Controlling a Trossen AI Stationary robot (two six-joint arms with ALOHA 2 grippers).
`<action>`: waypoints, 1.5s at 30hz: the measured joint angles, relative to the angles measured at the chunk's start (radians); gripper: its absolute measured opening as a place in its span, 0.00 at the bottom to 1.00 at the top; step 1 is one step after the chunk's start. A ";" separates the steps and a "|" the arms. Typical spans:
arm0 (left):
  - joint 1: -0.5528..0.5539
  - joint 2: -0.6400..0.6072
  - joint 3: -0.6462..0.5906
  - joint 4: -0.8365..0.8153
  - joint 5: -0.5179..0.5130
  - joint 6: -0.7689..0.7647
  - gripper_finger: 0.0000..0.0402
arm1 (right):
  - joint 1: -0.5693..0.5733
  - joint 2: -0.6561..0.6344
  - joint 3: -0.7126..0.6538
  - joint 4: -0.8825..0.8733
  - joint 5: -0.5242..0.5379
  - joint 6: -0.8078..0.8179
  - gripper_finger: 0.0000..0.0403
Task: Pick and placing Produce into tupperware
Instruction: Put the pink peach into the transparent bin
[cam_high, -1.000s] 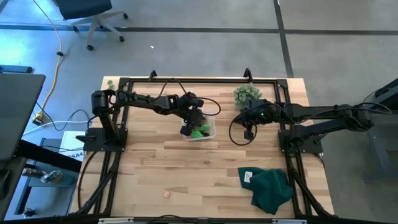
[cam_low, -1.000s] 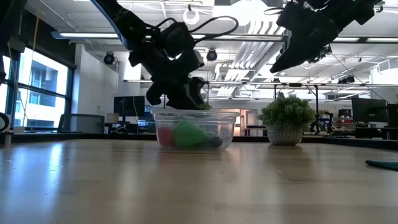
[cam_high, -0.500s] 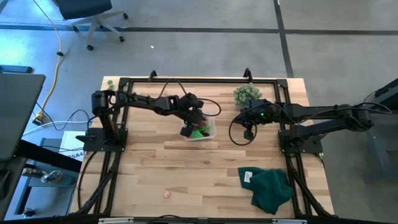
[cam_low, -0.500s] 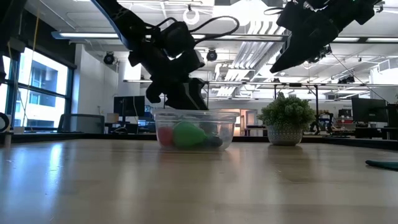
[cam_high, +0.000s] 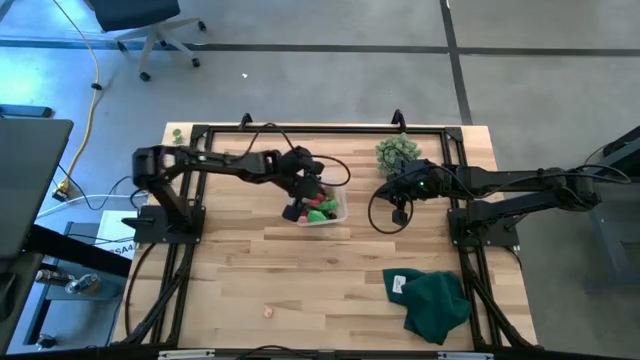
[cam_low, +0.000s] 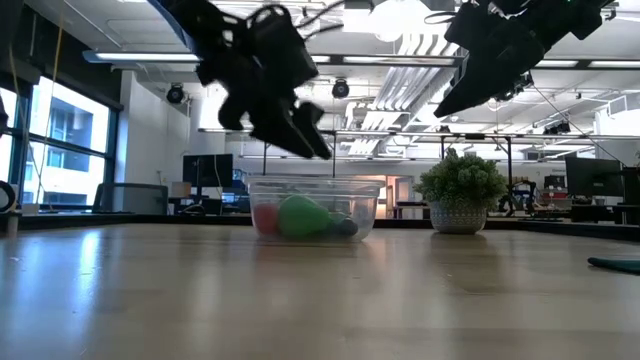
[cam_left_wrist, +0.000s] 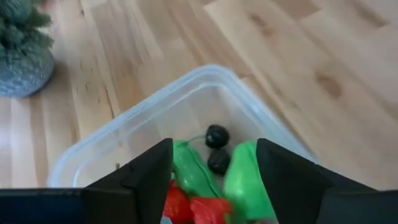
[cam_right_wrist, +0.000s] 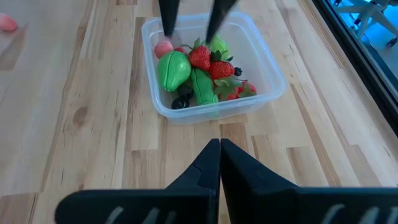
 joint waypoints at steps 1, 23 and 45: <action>0.000 -0.024 0.000 -0.024 0.001 0.000 0.53 | 0.000 0.000 0.000 0.000 0.000 0.000 0.00; -0.486 -0.212 0.001 -0.503 -0.131 -0.105 0.12 | 0.000 0.000 0.000 0.000 0.000 0.000 0.00; -0.860 -0.543 -0.253 -0.488 -0.502 -0.541 0.07 | 0.000 0.000 0.000 0.002 0.000 0.000 0.00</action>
